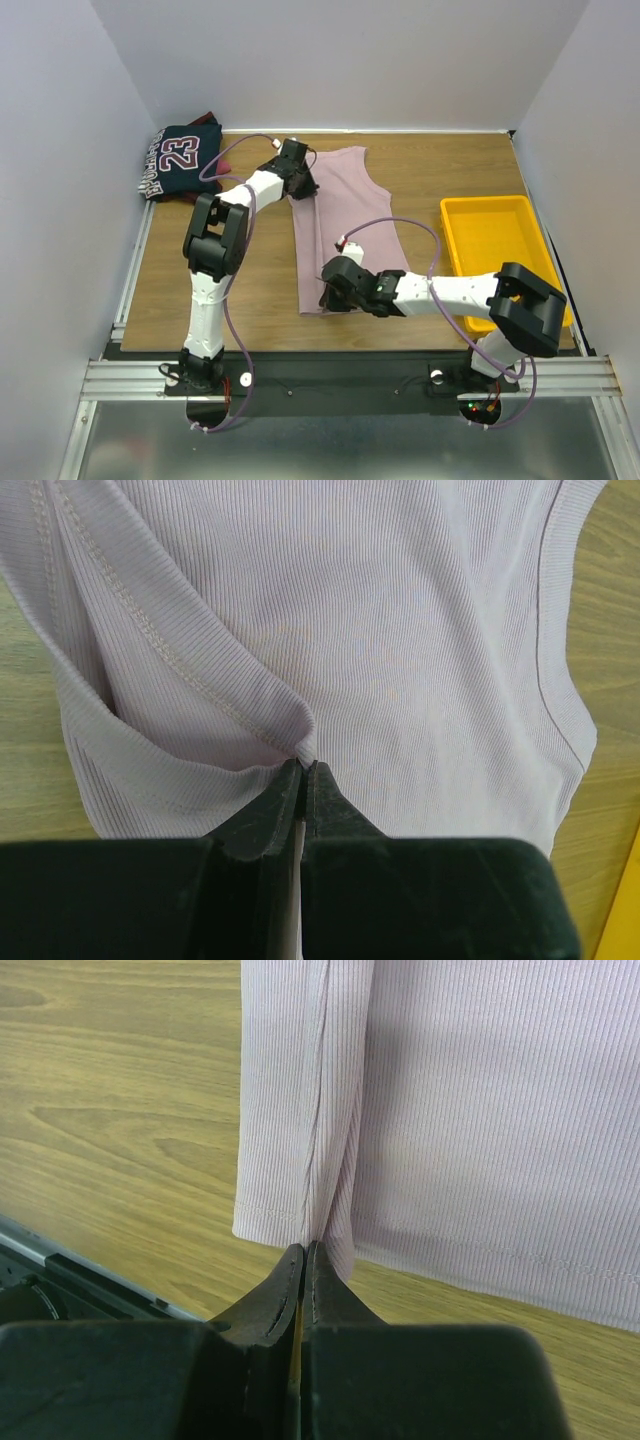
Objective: Fold and stack the tank tops
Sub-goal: Fold the tank top
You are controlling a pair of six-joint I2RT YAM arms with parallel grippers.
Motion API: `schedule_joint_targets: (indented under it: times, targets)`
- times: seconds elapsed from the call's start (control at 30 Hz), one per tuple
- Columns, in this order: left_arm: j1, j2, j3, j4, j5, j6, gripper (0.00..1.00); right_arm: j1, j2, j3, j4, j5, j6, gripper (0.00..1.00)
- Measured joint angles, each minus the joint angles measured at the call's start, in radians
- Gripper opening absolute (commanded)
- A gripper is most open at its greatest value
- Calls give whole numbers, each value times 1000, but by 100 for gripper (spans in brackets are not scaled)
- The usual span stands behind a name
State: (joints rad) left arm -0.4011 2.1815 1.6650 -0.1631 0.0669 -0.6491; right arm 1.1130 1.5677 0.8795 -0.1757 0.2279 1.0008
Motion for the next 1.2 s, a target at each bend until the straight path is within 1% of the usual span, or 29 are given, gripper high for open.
schedule_joint_targets:
  times: [0.37, 0.77, 0.83, 0.93, 1.0, 1.03, 1.07, 1.1, 1.13, 1.17, 1.2]
  targets:
    - [-16, 5, 15, -6, -5, -3, 0, -1, -36, -50, 6, 13, 21, 1]
    - [-20, 18, 39, -13, -9, -3, 0, -13, -78, -77, 13, 27, 46, 4]
    - [-24, 28, 46, -13, -9, -3, 0, -14, -78, -85, 13, 27, 50, 6]
    - [-30, 44, 49, -13, -9, -3, 0, -14, -84, -102, 13, 31, 55, 13]
    - [-33, 57, 49, -14, -8, -3, 12, -14, -92, -114, 12, 35, 60, 21]
    - [-35, 61, 49, -13, -8, -3, 29, -14, -98, -121, 13, 36, 65, 25]
    - [-36, 63, 49, -13, -8, -3, 37, -14, -106, -128, 11, 35, 67, 29]
    - [-38, 64, 49, -12, -8, -6, 43, -14, -117, -135, 8, 34, 70, 39]
    - [-38, 64, 49, -9, -8, -2, 50, -14, -126, -140, 6, 34, 70, 45]
    - [-39, 64, 49, 0, -8, 5, 52, -14, -141, -143, 0, 34, 71, 54]
    - [-39, 63, 49, 13, -7, 5, 55, -14, -148, -143, -2, 34, 69, 57]
